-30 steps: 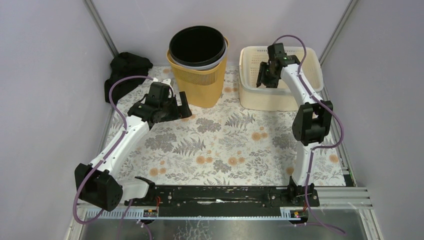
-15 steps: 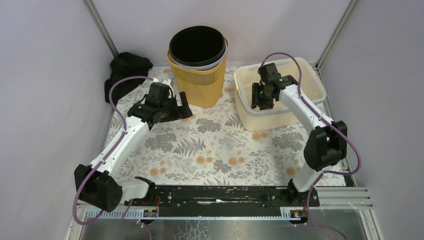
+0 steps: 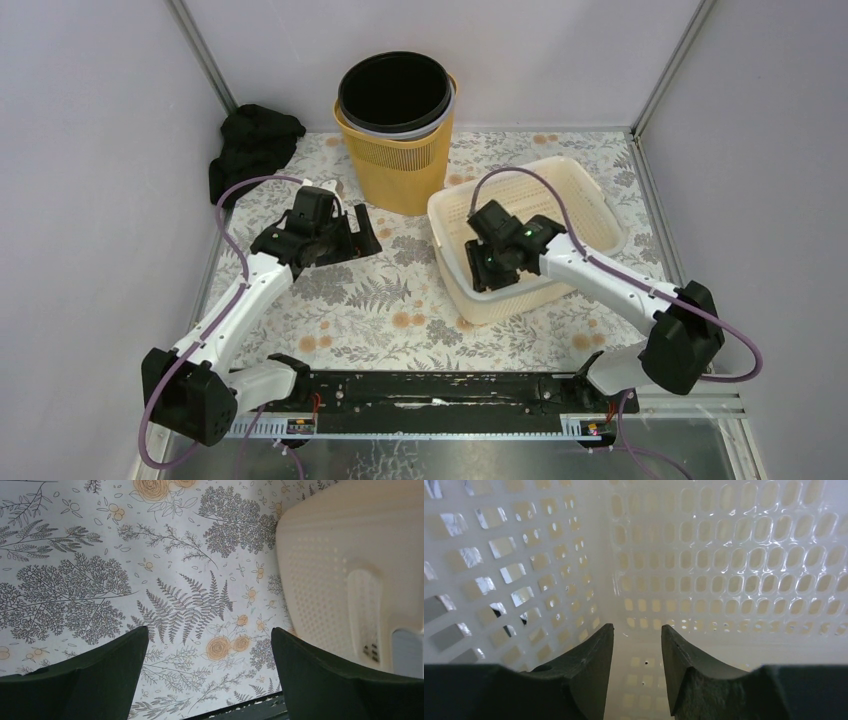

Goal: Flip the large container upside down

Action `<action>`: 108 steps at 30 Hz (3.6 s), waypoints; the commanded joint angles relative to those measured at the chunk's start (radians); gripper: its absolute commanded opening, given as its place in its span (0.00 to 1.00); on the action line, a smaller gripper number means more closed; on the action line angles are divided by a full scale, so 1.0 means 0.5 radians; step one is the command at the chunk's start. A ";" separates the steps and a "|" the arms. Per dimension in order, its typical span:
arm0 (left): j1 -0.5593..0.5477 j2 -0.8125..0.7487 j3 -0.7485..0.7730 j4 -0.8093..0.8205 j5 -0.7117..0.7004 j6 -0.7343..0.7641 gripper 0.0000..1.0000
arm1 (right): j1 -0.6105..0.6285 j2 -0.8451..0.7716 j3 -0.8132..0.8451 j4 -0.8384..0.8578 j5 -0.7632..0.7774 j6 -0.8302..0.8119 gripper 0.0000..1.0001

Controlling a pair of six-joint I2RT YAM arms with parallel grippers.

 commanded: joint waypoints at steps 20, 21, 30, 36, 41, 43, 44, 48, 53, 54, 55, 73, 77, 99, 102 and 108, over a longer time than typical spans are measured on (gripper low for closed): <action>0.007 -0.009 -0.042 0.148 0.005 0.004 1.00 | 1.173 0.192 0.072 -0.078 0.086 0.415 0.47; 0.004 -0.008 -0.039 0.145 0.004 0.005 1.00 | 1.174 0.182 0.116 -0.115 0.119 0.412 0.47; 0.005 -0.019 -0.054 0.152 -0.010 0.014 1.00 | 1.161 0.105 0.655 -0.526 0.904 0.551 0.52; 0.006 -0.002 -0.023 0.157 -0.002 0.028 1.00 | 1.098 0.148 0.919 -0.487 1.186 0.546 0.46; 0.005 0.050 0.020 0.183 0.009 0.028 1.00 | 0.686 0.115 1.023 -0.270 0.826 0.551 0.93; 0.006 0.075 0.030 0.210 0.024 0.018 1.00 | 0.493 0.109 1.016 -0.148 0.616 0.566 0.94; 0.005 0.090 0.036 0.221 0.030 0.015 1.00 | 0.441 0.126 1.035 -0.120 0.568 0.577 0.95; 0.005 0.141 0.050 0.264 0.037 0.008 1.00 | 0.334 0.278 1.203 -0.183 0.514 0.577 0.94; 0.002 0.175 0.033 0.306 0.068 -0.004 1.00 | 0.241 0.205 1.059 -0.327 0.628 0.648 0.89; 0.002 0.174 0.016 0.318 0.069 -0.007 1.00 | 0.197 0.158 0.961 -0.305 0.597 0.659 0.87; 0.000 0.177 0.004 0.326 0.075 -0.013 1.00 | 0.151 0.119 0.881 -0.297 0.560 0.669 0.85; -0.123 0.153 -0.101 0.375 0.059 -0.075 1.00 | -0.363 0.114 0.483 -0.150 0.741 0.485 0.48; -0.145 0.072 -0.179 0.375 0.070 -0.109 1.00 | -0.384 0.293 0.586 -0.107 0.743 0.437 0.46; -0.481 -0.295 -0.484 0.315 0.102 -0.388 1.00 | -0.423 1.024 1.352 0.018 0.510 -0.019 0.44; -0.554 -0.274 -0.496 0.363 0.091 -0.444 1.00 | -0.425 1.076 1.428 0.009 0.452 -0.076 0.45; -0.745 -0.150 -0.449 0.450 0.031 -0.536 1.00 | -0.424 1.072 1.456 -0.006 0.434 -0.172 0.48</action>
